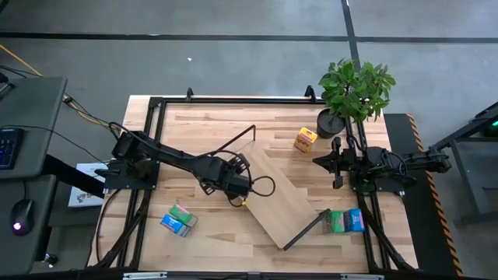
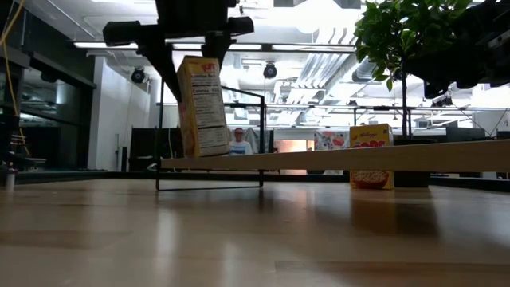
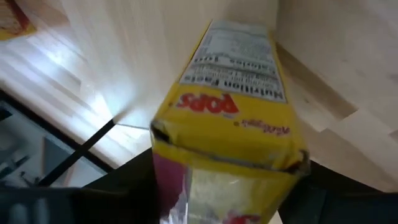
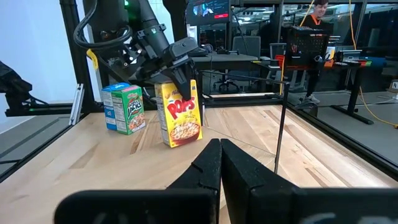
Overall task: Stack cereal on shelf
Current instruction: Put the left yellow cereal box on the shelf
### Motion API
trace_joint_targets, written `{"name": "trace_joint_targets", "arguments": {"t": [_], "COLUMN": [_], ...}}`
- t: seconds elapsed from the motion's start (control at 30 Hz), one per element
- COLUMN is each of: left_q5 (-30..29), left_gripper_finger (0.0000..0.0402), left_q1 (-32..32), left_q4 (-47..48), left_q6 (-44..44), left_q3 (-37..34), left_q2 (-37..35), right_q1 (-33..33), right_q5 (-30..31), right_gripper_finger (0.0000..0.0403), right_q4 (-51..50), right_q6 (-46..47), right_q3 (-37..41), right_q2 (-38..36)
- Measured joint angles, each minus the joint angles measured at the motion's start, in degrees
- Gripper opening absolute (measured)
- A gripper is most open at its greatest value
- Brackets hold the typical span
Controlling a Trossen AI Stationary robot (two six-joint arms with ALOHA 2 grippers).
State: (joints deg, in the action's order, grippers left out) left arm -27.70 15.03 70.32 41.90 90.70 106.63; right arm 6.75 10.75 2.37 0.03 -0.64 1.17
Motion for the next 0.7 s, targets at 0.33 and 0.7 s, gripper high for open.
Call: {"name": "trace_joint_targets", "arguments": {"t": [0.33,0.7], "left_q5": [-2.46,-2.91], "left_gripper_finger": [0.0236,0.0236], "left_q1": [0.09,0.08], "left_q4": [-3.27,-3.51], "left_q6": [0.9,1.44], "left_q3": [0.04,0.04], "left_q2": [0.0,-0.02], "right_q1": [0.0,0.01], "right_q5": [-0.01,0.0], "right_gripper_finger": [0.0,0.0], "right_q4": [0.0,0.0], "right_q6": [0.0,0.0], "right_q3": [0.0,0.0], "right_q2": [0.0,-0.01]}}
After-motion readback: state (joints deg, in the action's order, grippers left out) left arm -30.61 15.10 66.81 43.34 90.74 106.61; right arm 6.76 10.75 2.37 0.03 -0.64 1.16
